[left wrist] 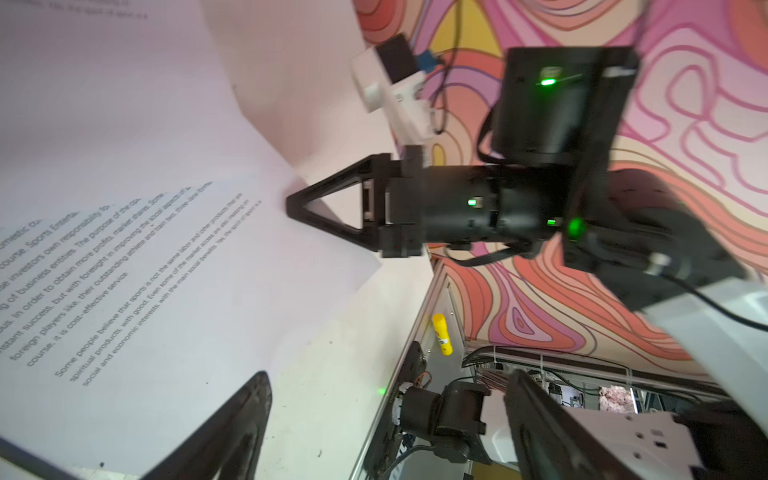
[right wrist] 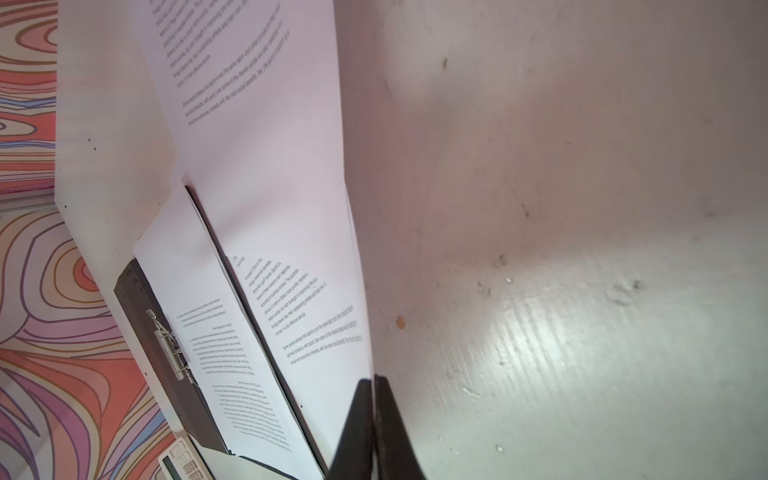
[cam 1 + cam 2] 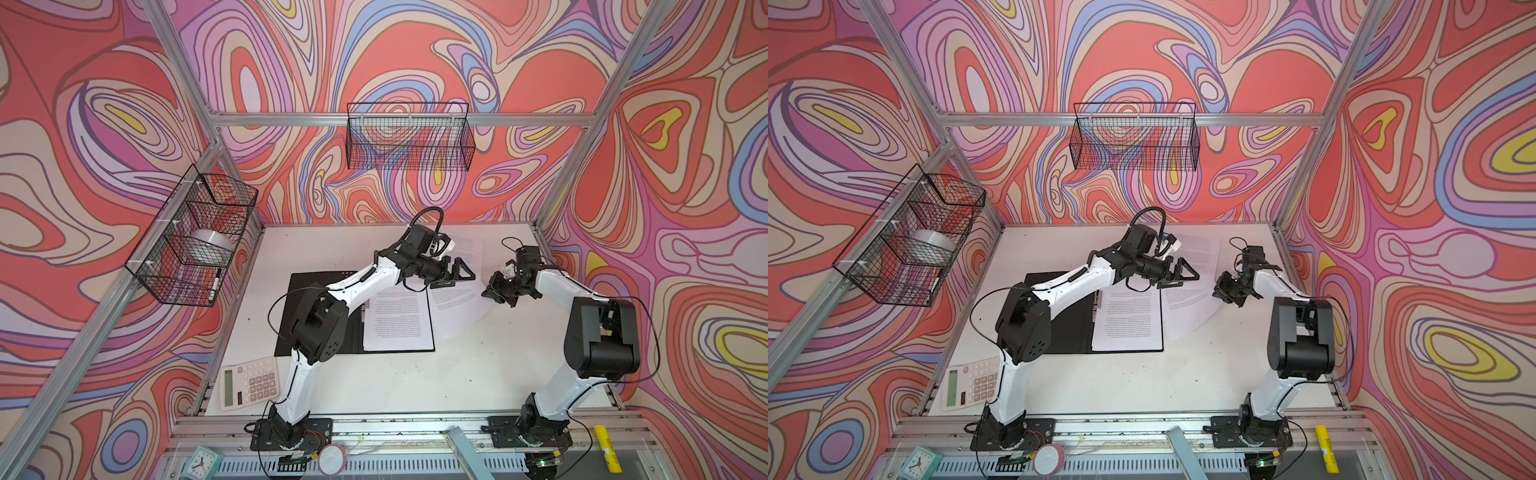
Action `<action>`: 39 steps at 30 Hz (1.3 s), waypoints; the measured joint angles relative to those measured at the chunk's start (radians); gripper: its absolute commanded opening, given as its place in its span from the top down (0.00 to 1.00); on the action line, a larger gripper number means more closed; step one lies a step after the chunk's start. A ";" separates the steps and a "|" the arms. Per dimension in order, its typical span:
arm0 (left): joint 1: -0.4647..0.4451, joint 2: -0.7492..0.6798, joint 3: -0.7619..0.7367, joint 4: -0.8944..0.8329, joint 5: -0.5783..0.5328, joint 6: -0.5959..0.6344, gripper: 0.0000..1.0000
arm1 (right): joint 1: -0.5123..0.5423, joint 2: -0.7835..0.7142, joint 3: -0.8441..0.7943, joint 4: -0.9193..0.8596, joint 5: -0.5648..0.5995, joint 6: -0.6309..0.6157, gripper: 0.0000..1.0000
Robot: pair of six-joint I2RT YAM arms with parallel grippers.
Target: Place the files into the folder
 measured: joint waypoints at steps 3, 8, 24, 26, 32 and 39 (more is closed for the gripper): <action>0.009 -0.107 -0.040 0.000 -0.010 0.001 0.12 | -0.002 -0.052 -0.010 -0.028 0.025 0.000 1.00; 0.052 -0.262 -0.139 -0.060 -0.068 0.041 0.12 | -0.004 -0.159 -0.016 -0.088 0.053 0.000 1.00; 0.158 -0.552 -0.352 -0.290 -0.243 0.223 0.10 | -0.004 -0.402 0.063 -0.293 0.040 0.008 1.00; 0.169 -0.575 -0.370 -0.306 -0.261 0.241 0.10 | -0.004 -0.431 0.104 -0.316 0.035 0.014 1.00; 0.188 -0.643 -0.422 -0.354 -0.321 0.296 0.09 | -0.001 -0.460 0.242 -0.365 0.023 0.033 1.00; 0.203 -0.820 -0.580 -0.367 -0.493 0.367 0.00 | 0.214 -0.350 0.388 -0.358 0.089 0.083 1.00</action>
